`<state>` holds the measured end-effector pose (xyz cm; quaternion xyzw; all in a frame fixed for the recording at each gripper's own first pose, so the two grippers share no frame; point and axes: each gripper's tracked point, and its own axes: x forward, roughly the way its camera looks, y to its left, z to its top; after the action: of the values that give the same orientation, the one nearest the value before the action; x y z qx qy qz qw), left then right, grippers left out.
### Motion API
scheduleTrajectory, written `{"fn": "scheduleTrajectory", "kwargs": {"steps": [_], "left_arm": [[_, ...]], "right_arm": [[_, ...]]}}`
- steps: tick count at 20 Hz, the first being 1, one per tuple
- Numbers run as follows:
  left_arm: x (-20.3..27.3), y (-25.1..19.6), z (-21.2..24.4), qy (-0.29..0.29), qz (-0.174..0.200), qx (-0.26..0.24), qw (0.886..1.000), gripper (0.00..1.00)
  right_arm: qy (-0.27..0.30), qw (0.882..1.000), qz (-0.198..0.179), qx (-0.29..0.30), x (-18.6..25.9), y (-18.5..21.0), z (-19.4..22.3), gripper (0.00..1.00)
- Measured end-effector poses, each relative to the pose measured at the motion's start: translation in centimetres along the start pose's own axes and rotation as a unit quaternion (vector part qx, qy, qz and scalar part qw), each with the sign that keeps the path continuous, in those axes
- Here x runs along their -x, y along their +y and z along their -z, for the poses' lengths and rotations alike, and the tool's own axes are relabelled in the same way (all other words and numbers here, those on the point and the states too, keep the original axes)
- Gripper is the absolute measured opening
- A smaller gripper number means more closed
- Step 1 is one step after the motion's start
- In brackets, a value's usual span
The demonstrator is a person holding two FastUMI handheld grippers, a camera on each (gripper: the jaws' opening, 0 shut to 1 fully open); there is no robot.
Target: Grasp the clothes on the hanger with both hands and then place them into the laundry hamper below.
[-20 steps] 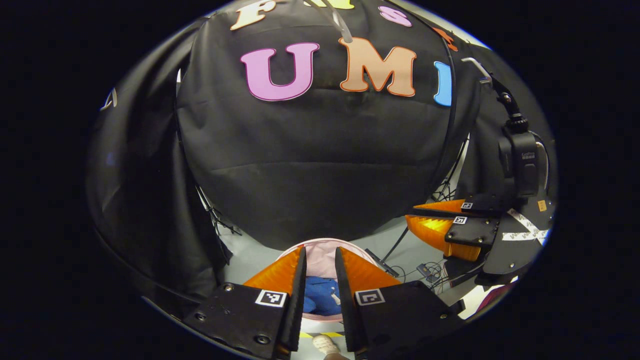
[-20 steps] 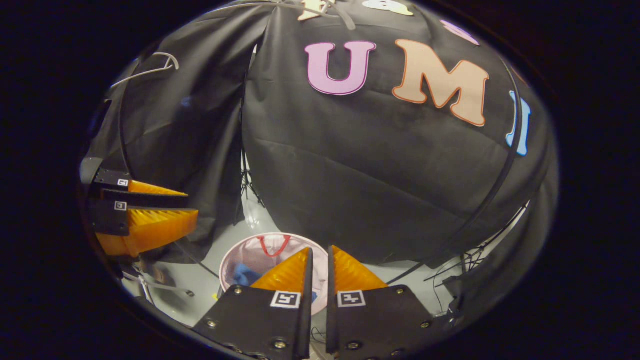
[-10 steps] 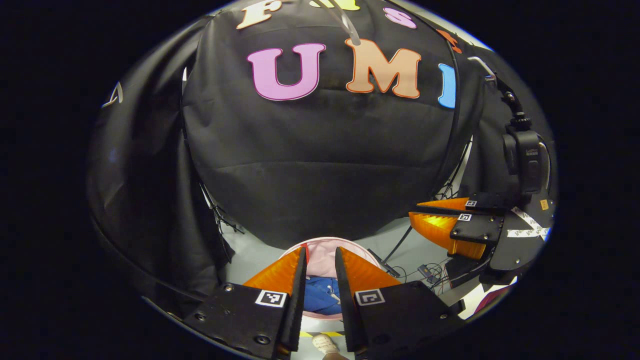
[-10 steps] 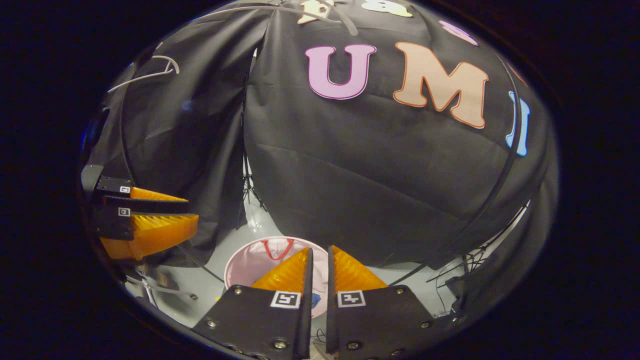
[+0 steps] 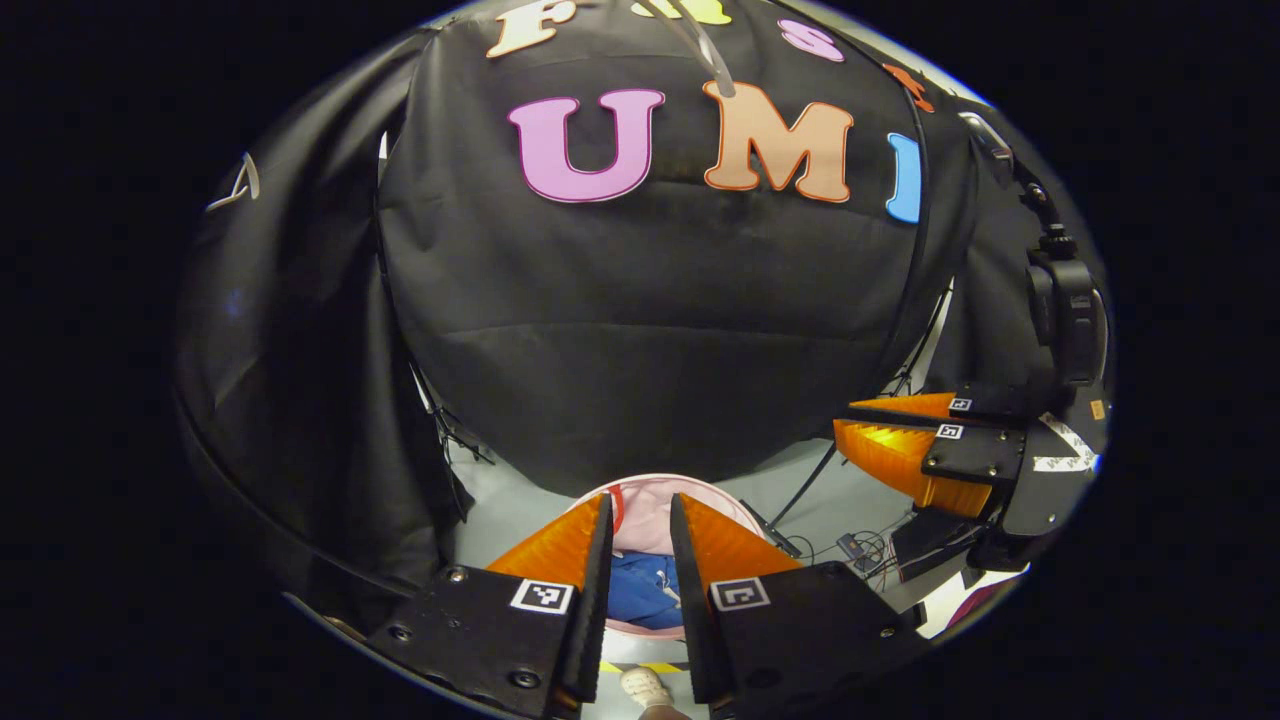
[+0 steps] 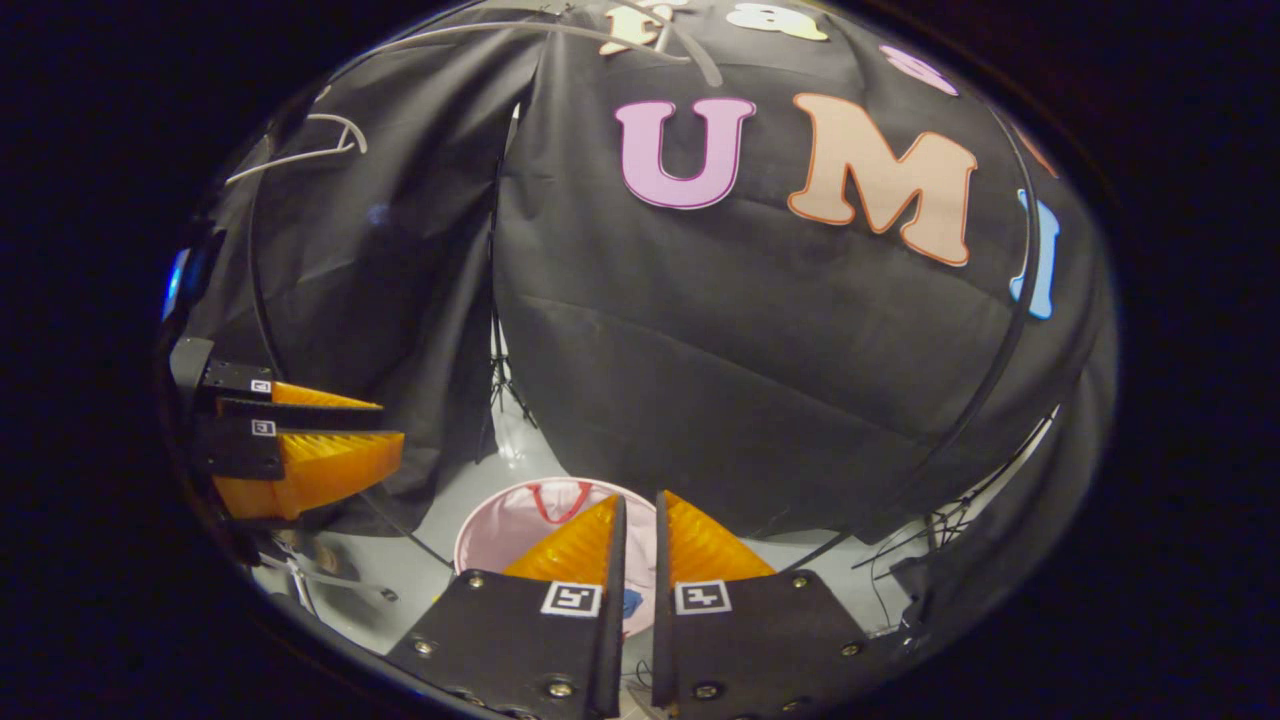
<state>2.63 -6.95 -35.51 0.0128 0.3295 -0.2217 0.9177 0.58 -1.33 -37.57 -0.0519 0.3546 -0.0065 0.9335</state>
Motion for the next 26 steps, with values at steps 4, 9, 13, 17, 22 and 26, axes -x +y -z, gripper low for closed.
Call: {"fn": "scheduleTrajectory", "kwargs": {"steps": [4,9,13,17,22,26], "left_arm": [[1.7,0.0,-2.4,-0.035,0.003,-0.002,0.999,0.36],[4.3,-1.3,-6.9,-0.092,0.007,-0.005,0.996,0.35],[5.8,-2.5,-11.4,-0.145,0.015,-0.008,0.989,0.35],[9.5,-3.3,-14.9,-0.203,0.025,-0.018,0.979,0.36],[15.9,-3.9,-21.1,-0.297,0.031,-0.026,0.954,0.36],[18.4,-5.7,-27.3,-0.349,0.039,-0.014,0.936,0.36]], "right_arm": [[-0.027,1.0,0.002,-0.002,1.4,-0.3,-2.5,0.13],[-0.073,0.997,0.005,-0.005,3.8,-0.7,-6.7,0.13],[-0.128,0.992,0.015,-0.002,6.5,-1.5,-11.6,0.13],[-0.187,0.982,0.025,0.003,9.6,-1.9,-16.4,0.12],[-0.27,0.963,0.028,-0.002,15.6,-1.8,-24.0,0.13],[-0.33,0.943,0.032,-0.026,19.3,-2.4,-27.5,0.12]]}}
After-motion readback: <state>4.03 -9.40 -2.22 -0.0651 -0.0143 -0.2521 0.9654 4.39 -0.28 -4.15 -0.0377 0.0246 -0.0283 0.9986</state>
